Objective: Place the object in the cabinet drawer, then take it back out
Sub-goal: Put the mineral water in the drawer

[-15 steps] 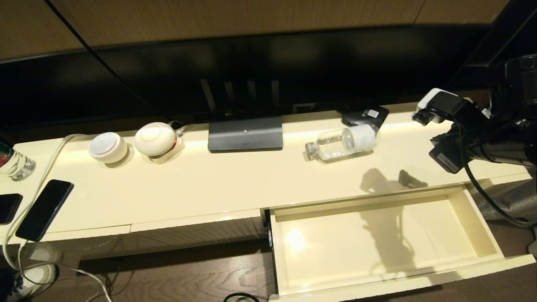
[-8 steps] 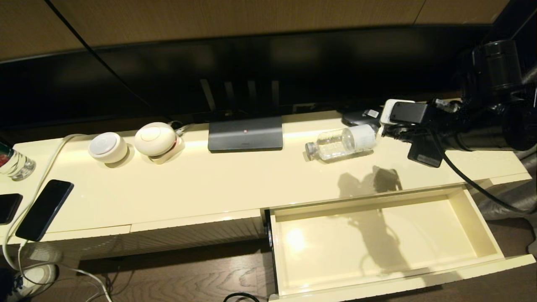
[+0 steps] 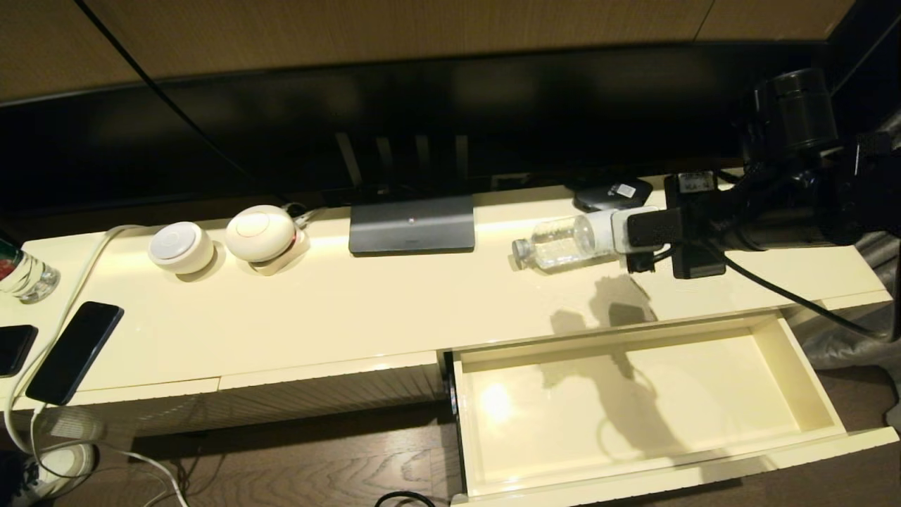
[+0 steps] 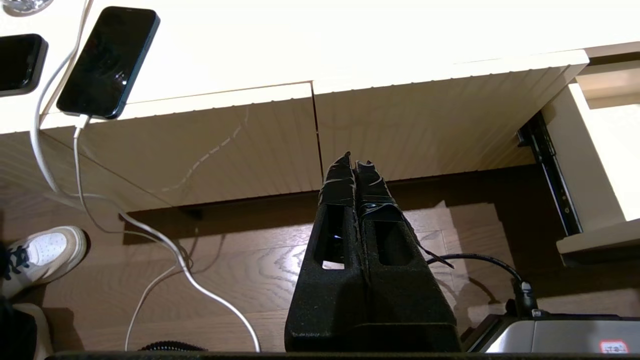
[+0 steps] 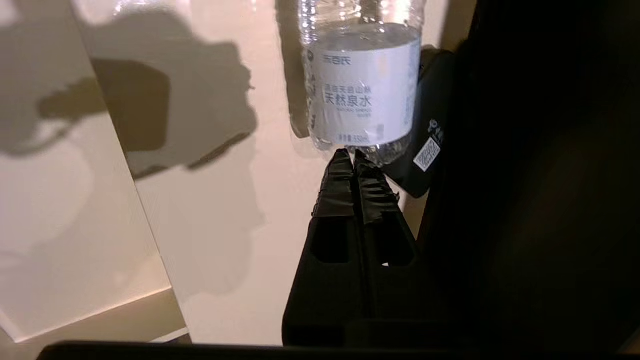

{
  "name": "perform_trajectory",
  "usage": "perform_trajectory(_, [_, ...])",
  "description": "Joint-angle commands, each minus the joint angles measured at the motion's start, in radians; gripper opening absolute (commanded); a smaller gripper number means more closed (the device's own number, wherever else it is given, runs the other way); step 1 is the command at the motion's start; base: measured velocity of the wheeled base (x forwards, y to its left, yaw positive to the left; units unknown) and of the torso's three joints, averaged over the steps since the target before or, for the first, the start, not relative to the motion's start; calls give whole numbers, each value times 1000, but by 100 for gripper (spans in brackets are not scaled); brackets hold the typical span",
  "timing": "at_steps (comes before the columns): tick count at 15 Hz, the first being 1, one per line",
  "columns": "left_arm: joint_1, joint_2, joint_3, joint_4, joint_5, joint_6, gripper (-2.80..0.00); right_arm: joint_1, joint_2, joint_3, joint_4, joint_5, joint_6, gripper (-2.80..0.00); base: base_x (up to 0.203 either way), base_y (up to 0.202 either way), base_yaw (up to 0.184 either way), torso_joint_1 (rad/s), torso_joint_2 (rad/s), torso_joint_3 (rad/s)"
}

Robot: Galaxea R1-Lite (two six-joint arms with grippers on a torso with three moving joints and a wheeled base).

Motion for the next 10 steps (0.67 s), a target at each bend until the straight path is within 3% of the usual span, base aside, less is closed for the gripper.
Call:
perform_trajectory(1, [-1,1,3,0,0,0,-280,0,34,-4,-4,27,-46,-280,0,0,0,0,0,0])
perform_trajectory(5, [-1,1,3,0,0,0,-280,0,66,23,-13,145,-63,-280,0,0,0,0,0,0])
perform_trajectory(10, [-1,1,3,1,0,0,-280,-5,64,36,-67,152,-54,-280,0,0,0,0,0,0])
